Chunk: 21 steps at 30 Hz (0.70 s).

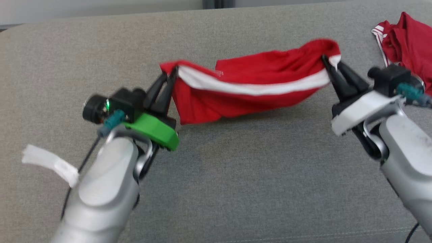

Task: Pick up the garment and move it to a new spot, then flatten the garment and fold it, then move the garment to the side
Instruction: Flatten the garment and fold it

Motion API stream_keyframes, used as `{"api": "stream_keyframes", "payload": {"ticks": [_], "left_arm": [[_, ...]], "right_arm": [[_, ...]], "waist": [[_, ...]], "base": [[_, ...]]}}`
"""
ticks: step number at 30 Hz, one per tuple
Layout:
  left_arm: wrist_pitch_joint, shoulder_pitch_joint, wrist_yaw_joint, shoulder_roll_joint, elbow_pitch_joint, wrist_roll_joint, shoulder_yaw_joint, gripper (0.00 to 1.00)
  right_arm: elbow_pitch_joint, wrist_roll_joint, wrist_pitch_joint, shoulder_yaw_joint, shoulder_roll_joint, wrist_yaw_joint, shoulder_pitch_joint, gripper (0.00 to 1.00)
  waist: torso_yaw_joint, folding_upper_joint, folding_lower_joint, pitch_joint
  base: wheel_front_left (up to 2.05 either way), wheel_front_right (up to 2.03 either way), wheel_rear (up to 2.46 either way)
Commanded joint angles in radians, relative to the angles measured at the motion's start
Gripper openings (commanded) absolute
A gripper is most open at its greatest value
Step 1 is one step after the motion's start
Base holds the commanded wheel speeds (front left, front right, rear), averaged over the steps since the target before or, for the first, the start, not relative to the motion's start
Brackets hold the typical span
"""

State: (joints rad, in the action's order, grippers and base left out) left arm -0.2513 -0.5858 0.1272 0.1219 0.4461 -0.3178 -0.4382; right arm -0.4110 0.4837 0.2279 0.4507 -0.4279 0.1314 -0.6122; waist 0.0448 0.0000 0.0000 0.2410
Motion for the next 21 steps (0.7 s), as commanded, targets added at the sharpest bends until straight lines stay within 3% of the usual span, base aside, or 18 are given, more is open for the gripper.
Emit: {"api": "stream_keyframes", "payload": {"ticks": [1, 8, 15, 21], "left_arm": [[0.016, -0.104, 0.003, 0.026, 0.012, -0.012, 0.003, 0.0], [0.086, -0.53, 0.004, 0.087, 0.116, -0.106, -0.002, 0.0], [0.078, -0.876, 0.004, 0.082, 0.29, -0.183, 0.022, 0.0], [0.027, -1.033, 0.004, 0.06, 0.394, -0.208, 0.002, 0.0]], "right_arm": [[-0.006, 0.014, -0.016, 0.01, -0.01, -0.002, -0.087, 0.0], [-0.116, 0.155, -0.123, 0.019, 0.025, -0.002, -0.494, 0.0], [-0.28, 0.247, -0.204, 0.009, 0.074, -0.002, -0.863, 0.0], [-0.384, 0.268, -0.187, 0.051, 0.098, -0.002, -1.012, 0.0]], "waist": [[-0.001, 0.0, 0.0, 0.05], [-0.005, 0.0, 0.0, 0.178], [-0.004, 0.0, 0.0, 0.254], [0.005, 0.0, 0.0, 0.279]], "base": [[0.0, 0.0, 0.0], [0.0, 0.0, 0.0], [0.0, 0.0, 0.0], [0.0, 0.0, 0.0]]}}
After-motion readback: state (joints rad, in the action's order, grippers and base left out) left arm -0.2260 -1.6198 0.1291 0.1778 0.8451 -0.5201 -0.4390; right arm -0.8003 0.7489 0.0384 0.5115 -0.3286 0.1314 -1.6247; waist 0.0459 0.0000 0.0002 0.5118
